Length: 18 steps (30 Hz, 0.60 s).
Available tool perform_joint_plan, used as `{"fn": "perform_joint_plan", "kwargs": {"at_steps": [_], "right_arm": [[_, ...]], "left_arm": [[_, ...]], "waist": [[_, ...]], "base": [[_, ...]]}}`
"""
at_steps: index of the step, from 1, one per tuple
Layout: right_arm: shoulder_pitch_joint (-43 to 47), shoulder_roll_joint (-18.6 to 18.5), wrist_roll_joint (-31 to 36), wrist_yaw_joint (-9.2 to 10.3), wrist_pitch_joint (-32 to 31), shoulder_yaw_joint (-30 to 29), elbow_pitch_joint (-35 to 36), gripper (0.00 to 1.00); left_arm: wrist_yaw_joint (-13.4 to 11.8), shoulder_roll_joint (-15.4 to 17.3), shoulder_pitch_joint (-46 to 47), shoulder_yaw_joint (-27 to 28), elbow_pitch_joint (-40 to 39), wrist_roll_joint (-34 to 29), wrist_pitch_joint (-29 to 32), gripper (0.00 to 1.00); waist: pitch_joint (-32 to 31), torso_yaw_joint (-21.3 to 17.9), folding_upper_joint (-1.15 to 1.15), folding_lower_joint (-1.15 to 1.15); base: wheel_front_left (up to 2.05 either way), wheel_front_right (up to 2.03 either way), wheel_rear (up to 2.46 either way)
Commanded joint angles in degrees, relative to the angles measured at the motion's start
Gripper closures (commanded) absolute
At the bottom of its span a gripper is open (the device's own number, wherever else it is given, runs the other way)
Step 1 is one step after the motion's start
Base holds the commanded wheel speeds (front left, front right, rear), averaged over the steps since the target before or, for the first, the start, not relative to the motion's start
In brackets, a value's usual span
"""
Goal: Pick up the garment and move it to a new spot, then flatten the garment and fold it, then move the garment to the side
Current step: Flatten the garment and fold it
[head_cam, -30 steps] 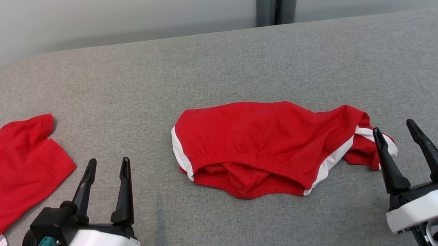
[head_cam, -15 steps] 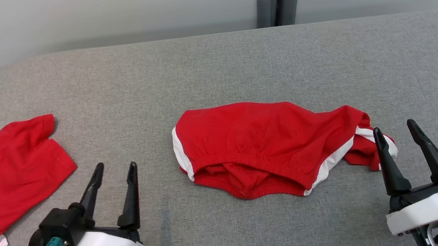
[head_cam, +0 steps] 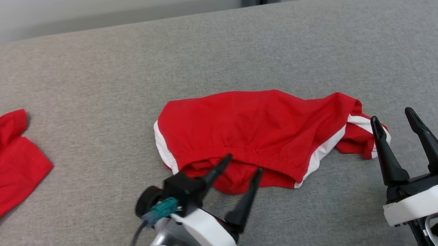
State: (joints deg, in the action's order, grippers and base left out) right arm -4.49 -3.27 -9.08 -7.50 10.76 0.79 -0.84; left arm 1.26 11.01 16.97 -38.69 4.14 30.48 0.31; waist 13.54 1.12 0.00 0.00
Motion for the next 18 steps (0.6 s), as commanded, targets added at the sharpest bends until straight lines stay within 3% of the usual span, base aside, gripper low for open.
{"fn": "perform_joint_plan", "kwargs": {"at_steps": [1,9,18], "right_arm": [[-0.68,-0.02,-0.15,0.00,0.51,0.01,-0.06,0.00],[-2.05,0.17,-1.13,0.00,1.86,0.40,-1.28,0.00],[-3.36,0.22,-2.30,0.00,3.08,0.80,-2.61,0.00]], "left_arm": [[0.57,-0.16,0.96,-0.54,0.60,0.54,0.78,0.00],[3.38,-2.49,2.30,-4.35,6.29,3.34,5.56,0.00],[4.40,-3.94,5.40,-4.73,11.62,4.31,4.32,0.00]], "waist": [[1.33,-1.32,0.00,0.00],[4.49,-5.01,0.00,0.00],[6.12,-8.50,0.00,0.00]], "base": [[0.00,0.00,0.00],[0.00,0.00,0.00],[0.00,0.00,0.00]]}}
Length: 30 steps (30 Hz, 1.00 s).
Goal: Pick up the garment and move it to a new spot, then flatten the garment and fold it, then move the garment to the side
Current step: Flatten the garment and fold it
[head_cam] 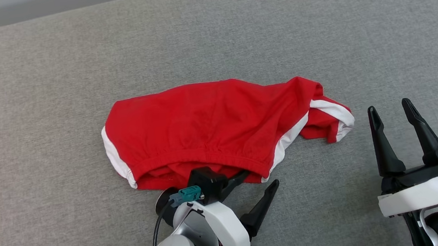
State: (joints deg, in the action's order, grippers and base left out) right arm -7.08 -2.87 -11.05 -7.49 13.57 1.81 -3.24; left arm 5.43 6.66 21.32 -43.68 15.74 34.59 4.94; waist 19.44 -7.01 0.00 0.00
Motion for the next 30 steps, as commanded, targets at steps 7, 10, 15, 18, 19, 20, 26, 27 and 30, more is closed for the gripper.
{"fn": "perform_joint_plan", "kwargs": {"at_steps": [7,10,15,18,19,20,26,27,30], "right_arm": [[-0.39,-0.15,-1.02,-0.02,0.85,-0.47,-0.76,0.00],[-0.12,-0.17,-1.12,-0.02,1.10,-0.84,-0.99,0.00],[0.17,-0.18,-1.58,-0.02,1.27,-0.90,-1.41,0.00],[0.36,-0.19,-1.65,-0.02,1.30,-0.87,-1.83,0.00],[0.43,-0.18,-1.71,-0.02,1.32,-0.90,-1.94,0.00],[0.62,-0.19,-1.73,-0.02,1.33,-0.95,-2.05,0.00],[1.34,-0.19,-1.78,-0.02,0.83,-1.07,-2.29,0.00],[1.34,-0.19,-1.78,-0.02,0.83,-1.07,-2.29,0.00],[1.19,-0.19,-1.76,-0.02,0.60,-0.96,-2.28,0.00]], "left_arm": [[0.83,0.33,2.99,-0.51,1.65,-0.57,-2.47,1.00],[0.85,0.78,3.17,-0.51,0.69,-1.27,-3.90,1.00],[0.61,1.72,3.61,0.08,-3.81,-1.51,-5.21,1.00],[-0.45,3.16,2.80,1.66,-7.50,-0.48,-5.11,1.00],[-0.99,3.65,2.36,2.20,-8.70,-0.28,-4.81,1.00],[-1.56,4.29,1.77,2.92,-9.92,0.20,-4.47,1.00],[-5.03,8.57,-1.38,8.29,-16.56,3.76,-2.64,1.00],[-5.03,8.57,-1.38,8.29,-16.56,3.76,-2.64,1.00],[-6.66,10.79,-3.58,11.12,-18.49,5.95,-1.84,1.00]], "waist": [[0.06,-1.18,0.00,0.00],[-0.34,-0.66,0.00,0.00],[-1.76,0.75,0.00,0.00],[-2.68,1.74,0.00,0.00],[-3.00,2.08,0.00,0.00],[-3.30,2.41,0.00,0.00],[-4.08,4.15,0.00,0.00],[-4.08,4.15,0.00,0.00],[-4.07,4.70,0.00,0.00]], "base": [[0.00,0.00,0.00],[0.00,0.00,0.00],[0.00,0.00,0.00],[0.00,0.00,0.00],[0.00,0.00,0.00],[0.00,0.00,0.00],[0.00,0.00,0.00],[0.00,0.00,0.00],[0.00,0.00,0.00]]}}
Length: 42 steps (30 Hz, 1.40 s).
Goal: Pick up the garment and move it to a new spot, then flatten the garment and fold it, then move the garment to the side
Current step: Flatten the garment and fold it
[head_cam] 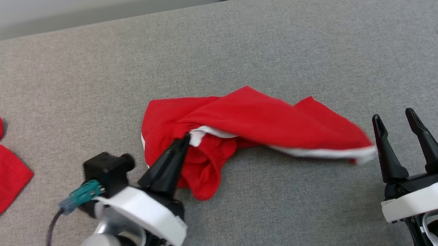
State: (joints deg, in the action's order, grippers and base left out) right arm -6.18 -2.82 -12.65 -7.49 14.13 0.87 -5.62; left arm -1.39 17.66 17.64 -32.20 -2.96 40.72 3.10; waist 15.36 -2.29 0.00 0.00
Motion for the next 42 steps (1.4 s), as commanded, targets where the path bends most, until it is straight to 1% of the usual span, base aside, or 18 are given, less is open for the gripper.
{"fn": "perform_joint_plan", "kwargs": {"at_steps": [1,5,9,12,14,15,16,17,20,25,29,35,39,42], "right_arm": [[0.20,-0.25,-0.21,-0.02,-0.08,0.05,0.12,0.00],[-0.01,-0.25,-0.21,-0.02,-0.45,0.02,0.10,0.00],[0.19,-0.26,-0.05,-0.02,-0.46,-0.24,0.14,0.00],[0.03,-0.25,0.11,-0.02,-0.72,-0.46,0.32,0.00],[-0.14,-0.26,0.38,-0.02,-0.94,-0.68,0.44,0.00],[-0.25,-0.25,0.54,-0.02,-1.05,-0.75,0.53,0.00],[-0.30,-0.26,0.68,-0.02,-1.01,-0.92,0.59,0.00],[-0.34,-0.25,0.81,-0.02,-1.17,-0.98,0.69,0.00],[-0.17,-0.26,1.40,-0.02,-1.64,-1.20,0.99,0.00],[0.59,-0.44,2.12,-0.02,-2.39,-1.44,1.74,0.00],[0.97,-0.76,2.56,-0.02,-3.13,-1.49,2.41,0.00],[2.16,-1.20,3.16,-0.02,-3.99,-1.50,3.63,0.00],[3.26,-1.35,3.70,-0.02,-4.59,-1.27,4.20,0.00],[3.33,-1.48,3.73,-0.02,-4.85,-1.25,4.35,0.00]], "left_arm": [[-0.41,0.58,-0.57,0.61,-0.15,0.30,0.15,1.00],[-2.38,3.32,-3.97,3.94,-0.80,2.11,-0.13,1.00],[-3.71,5.15,-8.77,6.39,0.37,3.99,-1.23,1.00],[-3.30,4.73,-10.76,6.74,1.87,5.18,-2.21,1.00],[-2.77,3.80,-11.34,6.50,3.25,5.84,-3.01,1.00],[-2.60,3.58,-11.44,6.41,4.08,5.95,-3.40,0.79],[-2.51,3.23,-11.50,6.42,4.94,6.06,-4.00,0.14],[-2.40,2.67,-11.49,6.48,5.64,6.23,-4.57,0.00],[-2.78,2.18,-11.22,6.66,7.48,4.94,-6.88,0.00],[-4.87,2.12,-10.95,7.73,9.28,1.28,-12.94,0.00],[-6.44,2.30,-9.80,9.16,8.75,-1.63,-16.36,0.00],[-7.68,3.75,-9.50,12.91,6.51,-6.19,-18.21,0.00],[-7.72,4.51,-11.38,15.15,5.02,-7.98,-18.37,0.00],[-7.40,4.59,-12.39,16.36,4.12,-8.20,-18.39,0.00]], "waist": [[0.05,0.11,0.00,0.00],[0.30,0.61,0.00,0.00],[0.51,1.13,0.00,0.00],[0.66,1.54,0.00,0.00],[0.69,1.90,0.00,0.00],[0.67,2.04,0.00,0.00],[0.60,2.21,0.00,0.00],[0.48,2.38,0.00,0.00],[-0.22,2.86,0.00,0.00],[-1.86,3.74,0.00,0.00],[-3.21,4.39,0.00,0.00],[-4.78,5.24,0.00,0.00],[-5.64,5.48,0.00,0.00],[-5.88,5.49,0.00,0.00]], "base": [[0.00,0.00,0.00],[0.00,0.00,0.00],[0.00,0.00,0.00],[0.00,0.00,0.00],[0.00,0.00,0.00],[0.00,0.00,0.00],[0.00,0.00,0.00],[0.00,0.00,0.00],[0.00,0.00,0.00],[0.00,0.00,0.00],[0.00,0.00,0.00],[0.00,0.00,0.00],[0.00,0.00,0.00],[0.00,0.00,0.00]]}}
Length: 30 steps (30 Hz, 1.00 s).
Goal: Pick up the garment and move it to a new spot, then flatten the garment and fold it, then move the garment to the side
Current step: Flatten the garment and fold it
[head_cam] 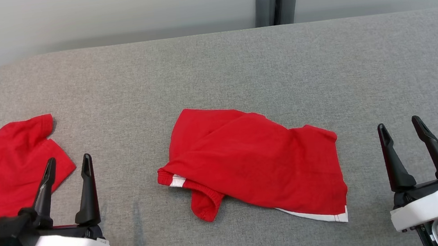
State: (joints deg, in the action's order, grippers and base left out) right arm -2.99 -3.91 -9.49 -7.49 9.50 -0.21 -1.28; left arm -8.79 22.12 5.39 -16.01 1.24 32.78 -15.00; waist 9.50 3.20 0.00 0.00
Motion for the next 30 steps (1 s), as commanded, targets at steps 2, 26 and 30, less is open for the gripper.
{"fn": "perform_joint_plan", "kwargs": {"at_steps": [2,26,30], "right_arm": [[0.45,-0.59,0.50,-0.02,-0.41,-0.20,0.20,0.00],[3.55,-2.66,1.65,-0.02,-2.57,7.51,-3.03,0.00],[6.37,-3.16,2.16,-0.01,-3.38,11.59,-5.68,0.00]], "left_arm": [[0.11,-0.12,-1.03,0.99,-0.84,-0.60,-0.30,0.00],[1.68,-1.67,-0.99,0.87,-1.72,-2.51,-0.25,0.00],[1.85,-2.40,-0.27,0.35,-1.35,-2.71,-0.22,0.00]], "waist": [[-0.17,0.09,0.00,0.00],[-0.24,2.87,0.00,0.00],[-0.03,4.28,0.00,0.00]], "base": [[0.00,0.00,0.00],[0.00,0.00,0.00],[0.00,0.00,0.00]]}}
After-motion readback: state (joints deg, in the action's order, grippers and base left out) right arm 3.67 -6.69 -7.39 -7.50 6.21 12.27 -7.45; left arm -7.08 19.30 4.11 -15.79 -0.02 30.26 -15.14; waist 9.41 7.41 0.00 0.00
